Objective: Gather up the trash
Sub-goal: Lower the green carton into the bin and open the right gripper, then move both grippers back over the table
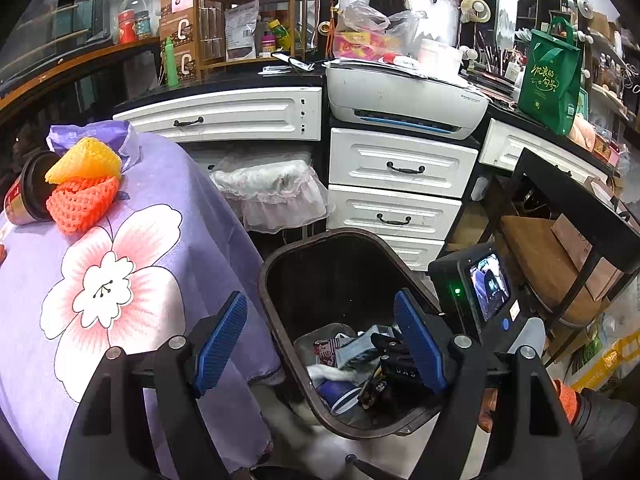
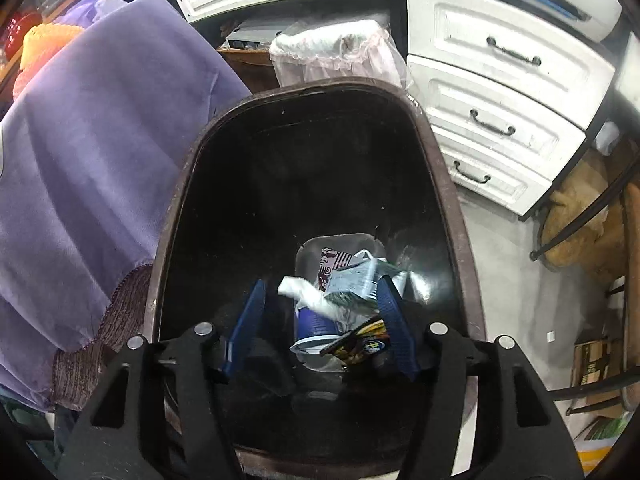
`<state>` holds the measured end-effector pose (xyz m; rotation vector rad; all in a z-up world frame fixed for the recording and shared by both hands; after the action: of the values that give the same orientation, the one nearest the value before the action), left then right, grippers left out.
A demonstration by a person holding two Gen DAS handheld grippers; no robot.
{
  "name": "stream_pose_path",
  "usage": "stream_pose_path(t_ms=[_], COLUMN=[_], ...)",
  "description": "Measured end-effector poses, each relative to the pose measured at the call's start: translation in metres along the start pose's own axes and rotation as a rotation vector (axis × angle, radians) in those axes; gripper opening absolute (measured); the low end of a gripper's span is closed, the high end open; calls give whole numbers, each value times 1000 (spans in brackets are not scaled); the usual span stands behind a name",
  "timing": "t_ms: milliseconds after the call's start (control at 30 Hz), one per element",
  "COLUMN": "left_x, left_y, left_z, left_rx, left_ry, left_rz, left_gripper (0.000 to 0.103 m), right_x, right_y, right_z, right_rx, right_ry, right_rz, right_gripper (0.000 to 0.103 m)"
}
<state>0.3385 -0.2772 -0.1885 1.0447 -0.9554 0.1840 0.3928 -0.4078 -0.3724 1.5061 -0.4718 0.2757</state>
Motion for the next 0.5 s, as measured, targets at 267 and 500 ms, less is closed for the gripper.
stream_pose_path(t_ms=[267,500], left_x=[4,7], left_y=[23,57], left_z=[-7,-35], left_rx=[9,52], left_ry=[-4,21], left_rz=[25,57], left_gripper=[78,84], right_x=[5,23], right_y=[44,98], right_z=[0,-19], right_rx=[5,34], right_ry=[14,48], right_rz=[84,197], right_gripper=[59,65])
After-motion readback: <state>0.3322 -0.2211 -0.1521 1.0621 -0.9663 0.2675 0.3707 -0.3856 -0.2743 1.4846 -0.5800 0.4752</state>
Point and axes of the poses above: each gripper's, at about its wrist camera, not at the fingertips, and y roughly against the way its jaws point, z to its right, x to its top, the point moved 9 cm from there along -y, roughly the way its jaws point, and after that the axes turned 11 degrees about -x, right-handed, at the moved point
